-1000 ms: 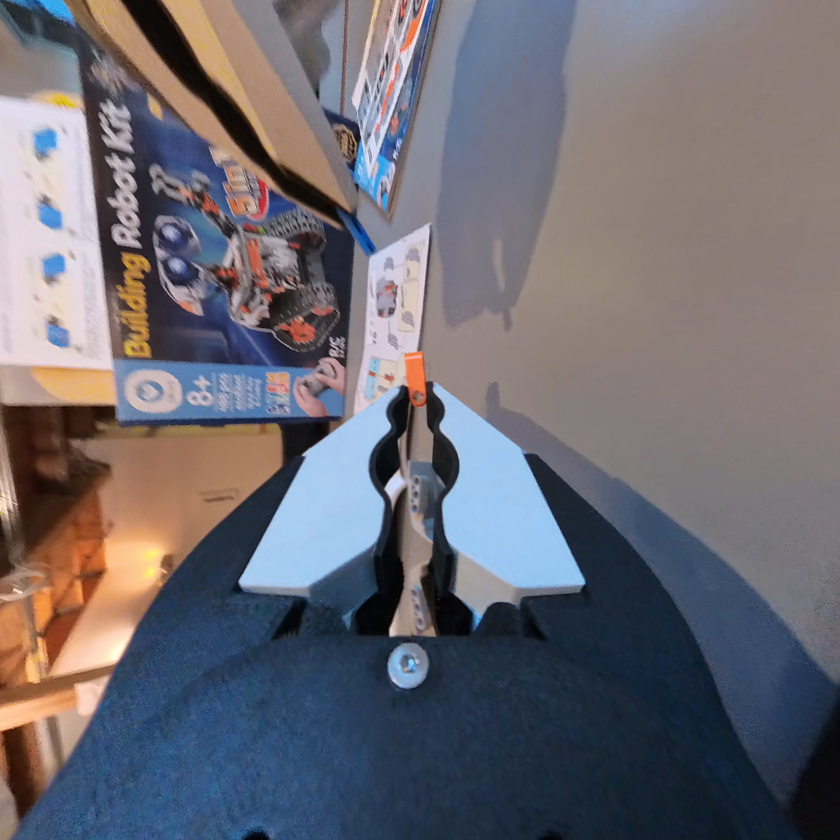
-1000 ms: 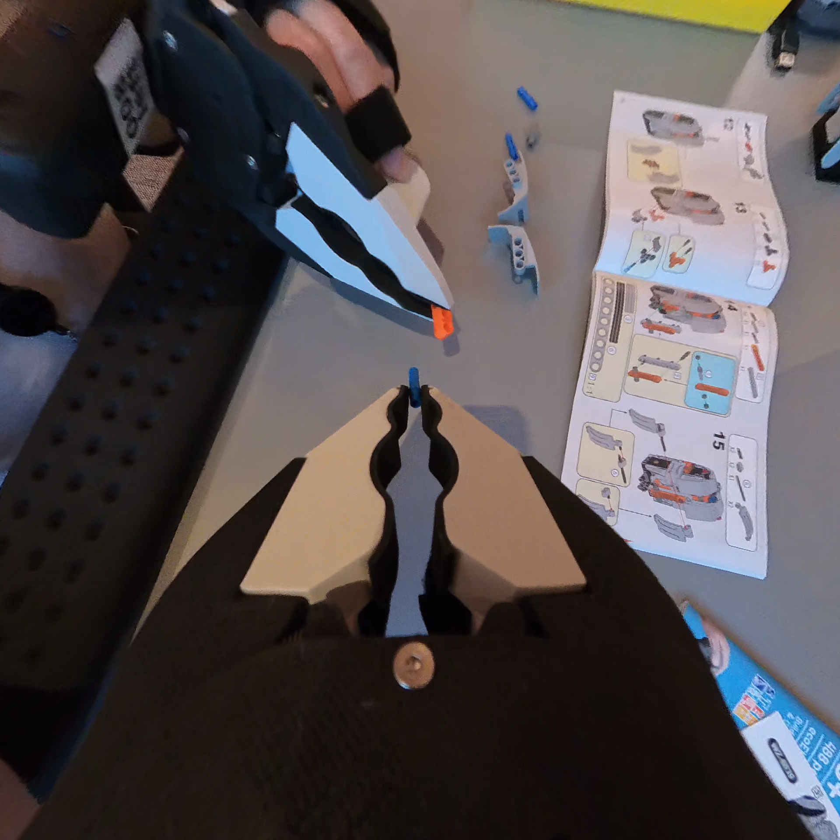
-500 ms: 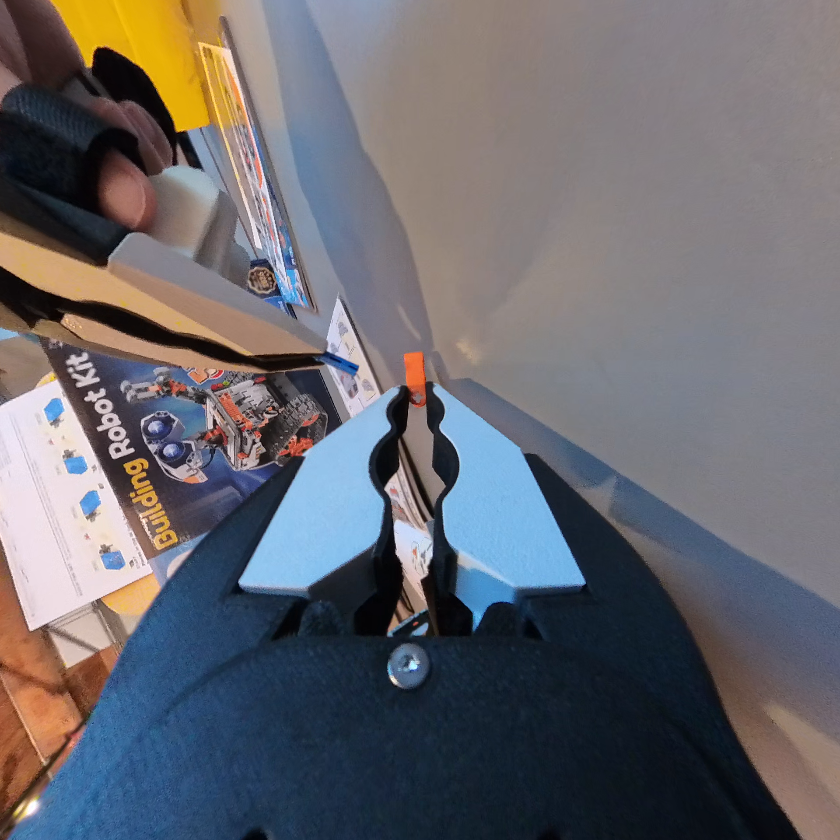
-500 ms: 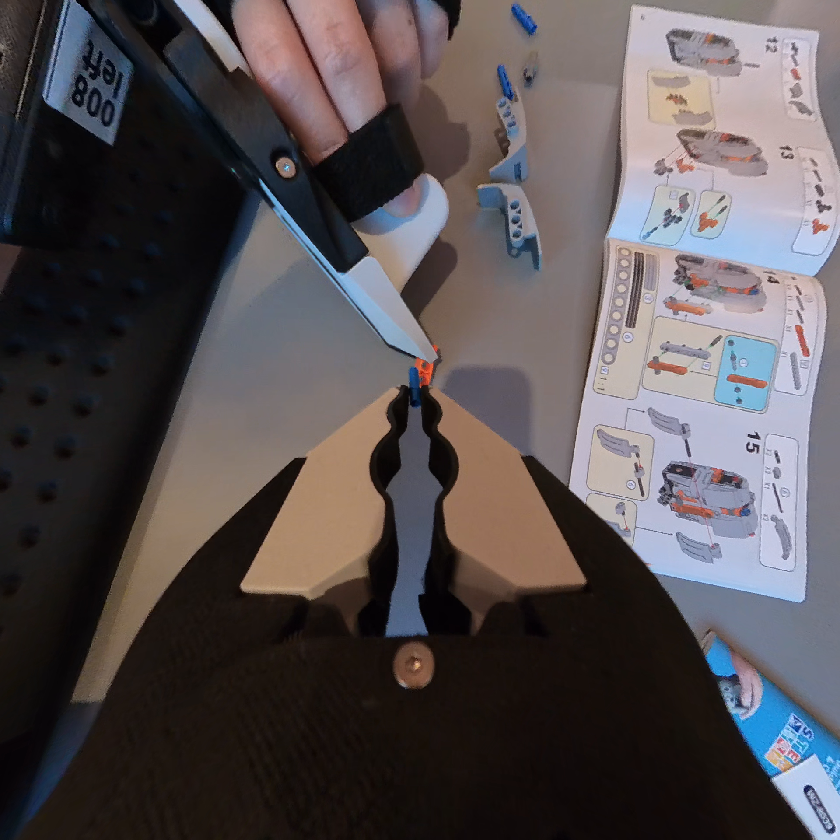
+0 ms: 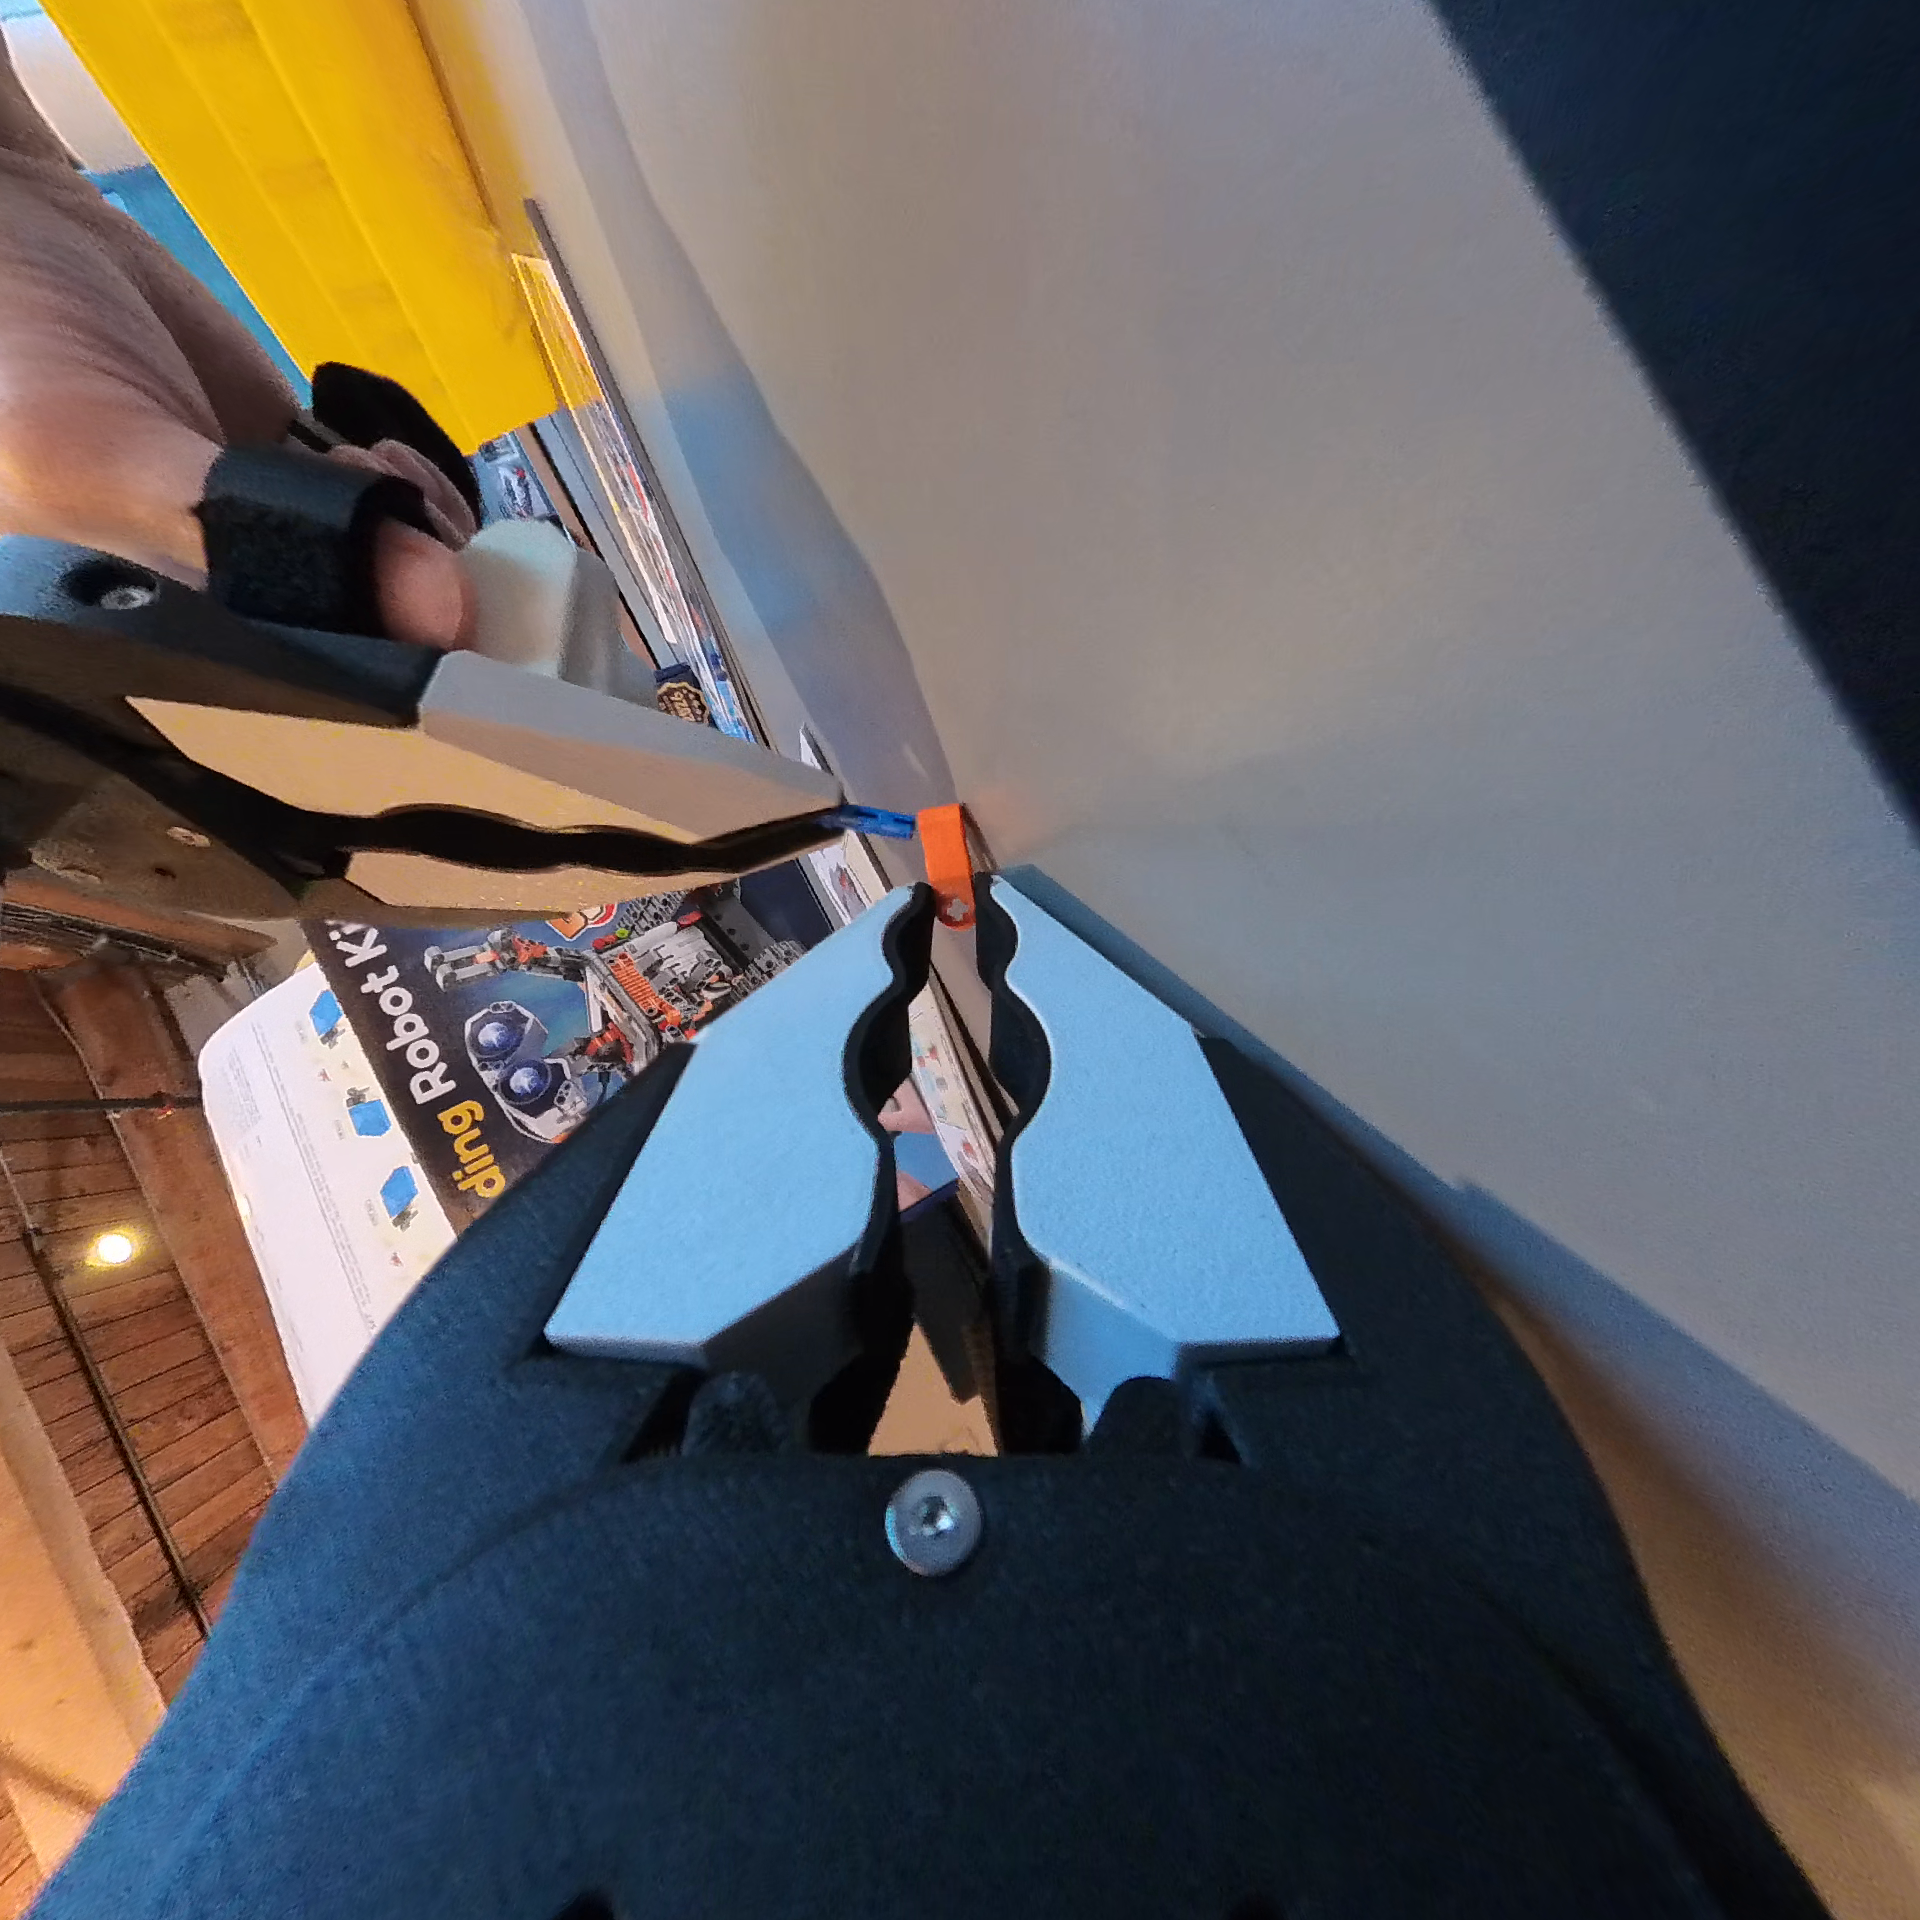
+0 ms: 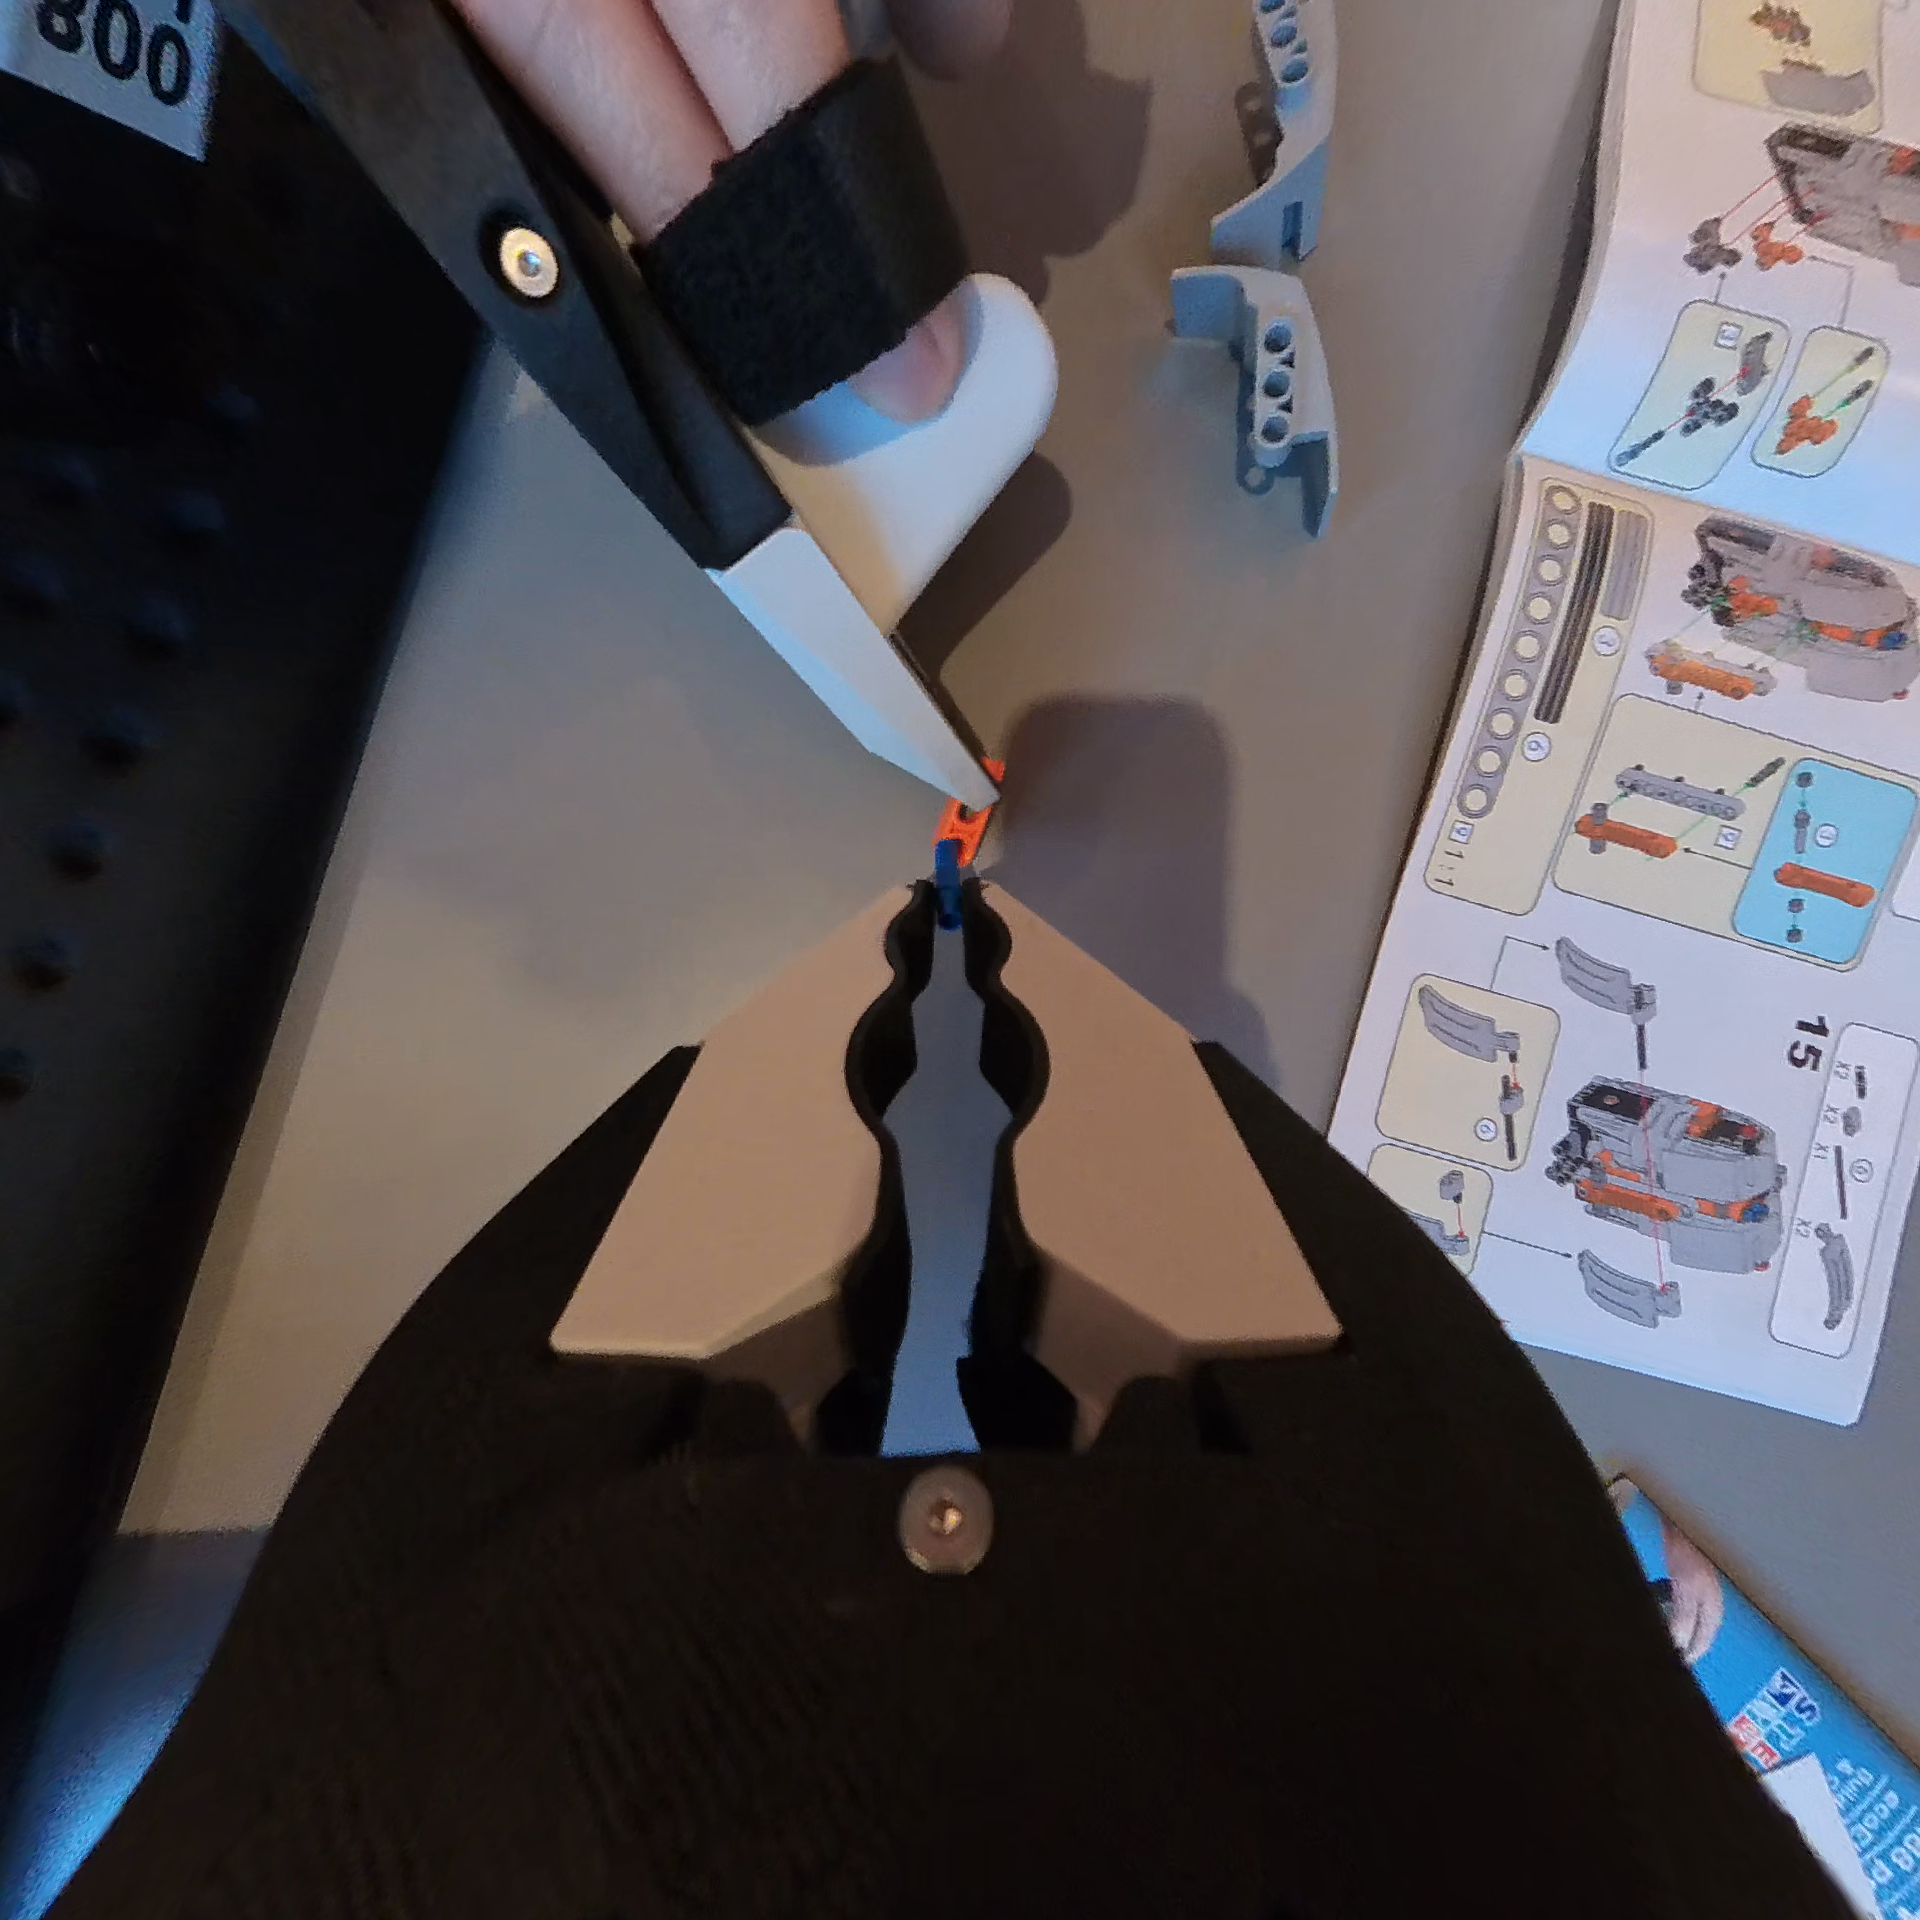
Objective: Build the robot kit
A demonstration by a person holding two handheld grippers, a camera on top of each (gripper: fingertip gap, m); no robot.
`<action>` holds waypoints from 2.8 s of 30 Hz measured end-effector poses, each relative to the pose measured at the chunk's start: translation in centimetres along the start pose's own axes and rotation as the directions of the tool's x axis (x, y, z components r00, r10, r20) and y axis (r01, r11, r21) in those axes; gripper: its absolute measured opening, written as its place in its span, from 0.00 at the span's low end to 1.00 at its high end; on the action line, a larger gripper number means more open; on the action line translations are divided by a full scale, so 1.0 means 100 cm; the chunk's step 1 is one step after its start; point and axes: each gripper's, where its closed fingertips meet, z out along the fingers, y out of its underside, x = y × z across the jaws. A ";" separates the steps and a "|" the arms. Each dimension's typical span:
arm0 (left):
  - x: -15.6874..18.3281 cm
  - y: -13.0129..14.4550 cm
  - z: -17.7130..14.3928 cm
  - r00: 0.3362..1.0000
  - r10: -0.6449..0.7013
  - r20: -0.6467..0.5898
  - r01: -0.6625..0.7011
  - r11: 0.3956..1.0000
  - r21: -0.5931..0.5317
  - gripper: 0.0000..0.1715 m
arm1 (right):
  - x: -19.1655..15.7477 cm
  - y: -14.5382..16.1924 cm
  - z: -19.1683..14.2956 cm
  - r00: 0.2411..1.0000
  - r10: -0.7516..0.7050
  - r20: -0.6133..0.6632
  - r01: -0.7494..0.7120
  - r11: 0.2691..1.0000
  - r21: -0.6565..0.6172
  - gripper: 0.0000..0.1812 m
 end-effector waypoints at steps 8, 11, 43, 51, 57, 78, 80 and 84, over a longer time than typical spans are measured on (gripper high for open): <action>-0.002 -0.004 0.001 0.999 0.041 0.011 -0.041 0.999 0.013 0.04 | -0.002 0.003 0.001 1.000 -0.025 0.014 0.026 0.998 -0.065 0.02; -0.003 -0.004 0.001 0.998 0.055 0.006 -0.055 0.998 0.013 0.04 | -0.003 0.002 0.001 0.999 -0.031 0.019 0.032 0.997 -0.072 0.02; -0.004 0.013 -0.004 0.841 -0.534 -0.086 0.520 0.842 -0.141 0.15 | 0.025 -0.011 -0.025 0.931 0.330 0.158 -0.366 0.846 0.389 0.02; -0.009 0.005 -0.013 0.175 -0.951 -0.256 0.940 0.238 -0.245 0.24 | 0.024 -0.009 -0.031 0.927 0.344 0.147 -0.373 0.824 0.427 0.02; -0.004 0.014 -0.002 0.001 -0.964 -0.265 0.946 0.086 -0.311 0.21 | 0.021 -0.004 -0.029 0.912 0.376 0.166 -0.411 0.810 0.418 0.02; -0.054 0.004 -0.014 0.503 -0.807 -0.311 0.853 0.522 0.026 0.03 | 0.019 -0.015 -0.058 0.550 0.490 0.676 -0.825 0.445 0.348 0.02; -0.054 -0.001 -0.017 0.569 -0.755 -0.326 0.809 0.586 0.055 0.03 | 0.017 -0.019 -0.063 0.514 0.469 0.718 -0.846 0.417 0.332 0.02; -0.043 0.000 -0.014 0.650 -0.688 -0.323 0.736 0.676 0.043 0.03 | 0.013 -0.019 -0.063 0.517 0.461 0.722 -0.840 0.436 0.323 0.02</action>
